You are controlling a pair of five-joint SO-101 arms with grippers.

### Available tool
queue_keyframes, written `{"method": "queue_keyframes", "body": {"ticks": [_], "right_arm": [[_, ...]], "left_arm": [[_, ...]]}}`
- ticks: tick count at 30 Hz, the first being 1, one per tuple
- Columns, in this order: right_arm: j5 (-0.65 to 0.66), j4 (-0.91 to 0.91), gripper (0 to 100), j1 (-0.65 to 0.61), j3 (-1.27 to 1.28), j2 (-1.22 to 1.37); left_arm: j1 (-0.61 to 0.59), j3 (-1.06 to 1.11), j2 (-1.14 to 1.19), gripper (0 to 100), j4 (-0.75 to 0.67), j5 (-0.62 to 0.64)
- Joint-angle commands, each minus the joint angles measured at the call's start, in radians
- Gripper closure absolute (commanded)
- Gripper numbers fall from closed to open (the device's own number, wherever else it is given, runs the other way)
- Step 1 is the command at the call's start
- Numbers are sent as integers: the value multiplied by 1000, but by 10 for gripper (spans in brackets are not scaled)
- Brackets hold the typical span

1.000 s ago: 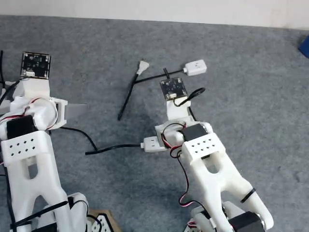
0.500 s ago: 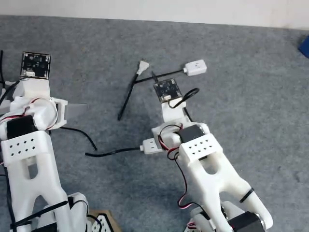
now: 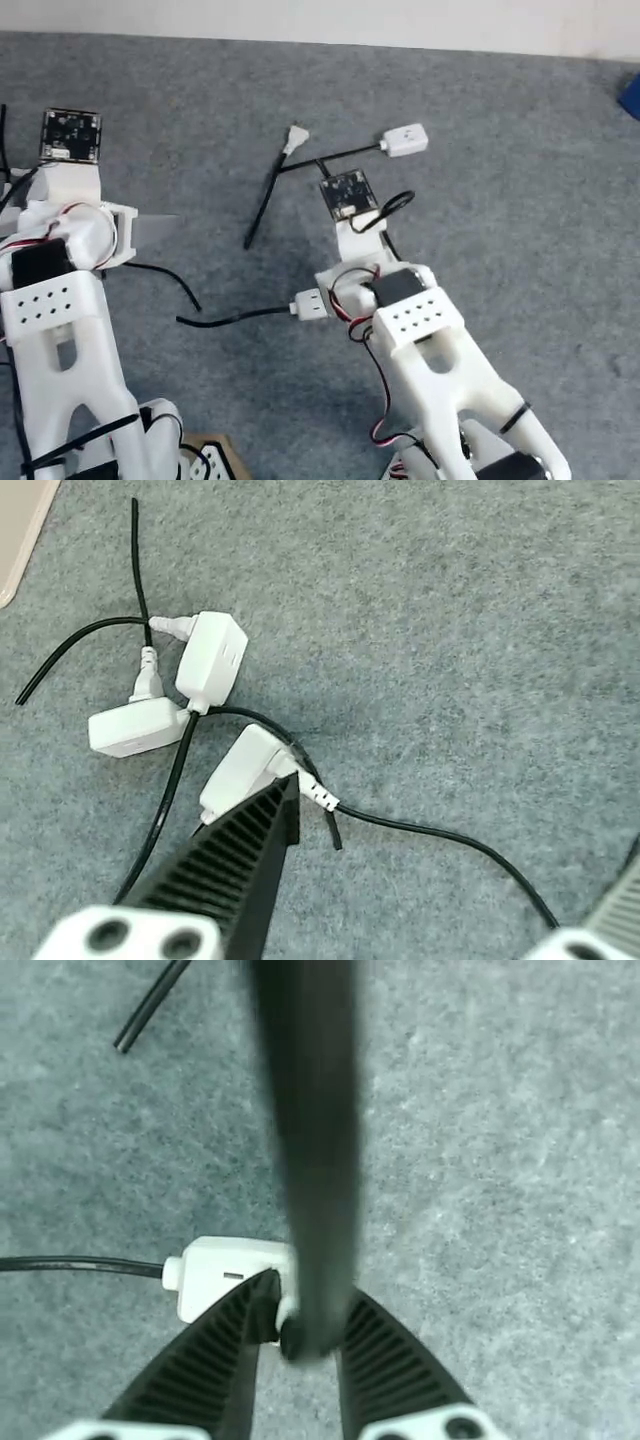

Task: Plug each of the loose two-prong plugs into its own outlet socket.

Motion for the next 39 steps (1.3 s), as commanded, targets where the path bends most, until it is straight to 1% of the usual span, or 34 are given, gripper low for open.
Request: {"method": "queue_keyframes", "body": {"ticks": [1,7,12,16,25,28,32,36,39], "right_arm": [[-11,16,992,-39,116,25],[-8,39,992,-21,124,25],[51,194,992,81,27,4],[92,229,992,145,-22,-76],[107,249,989,131,-47,-128],[109,262,989,131,-94,-128],[103,334,991,125,-229,-128],[81,358,991,125,-334,-128],[63,346,991,125,-346,-116]], "left_arm": [[-18,-4,-1,530,-15,-11],[-31,-4,-1,530,-14,-11],[-36,-4,-1,531,-12,-40],[-33,-2,-1,531,-12,-40],[-30,22,-1,530,-17,-44],[-30,24,1,530,-17,-44],[-30,51,1,530,-20,-44],[-21,111,1,530,-92,-46],[-21,139,1,530,-118,-46]]}}
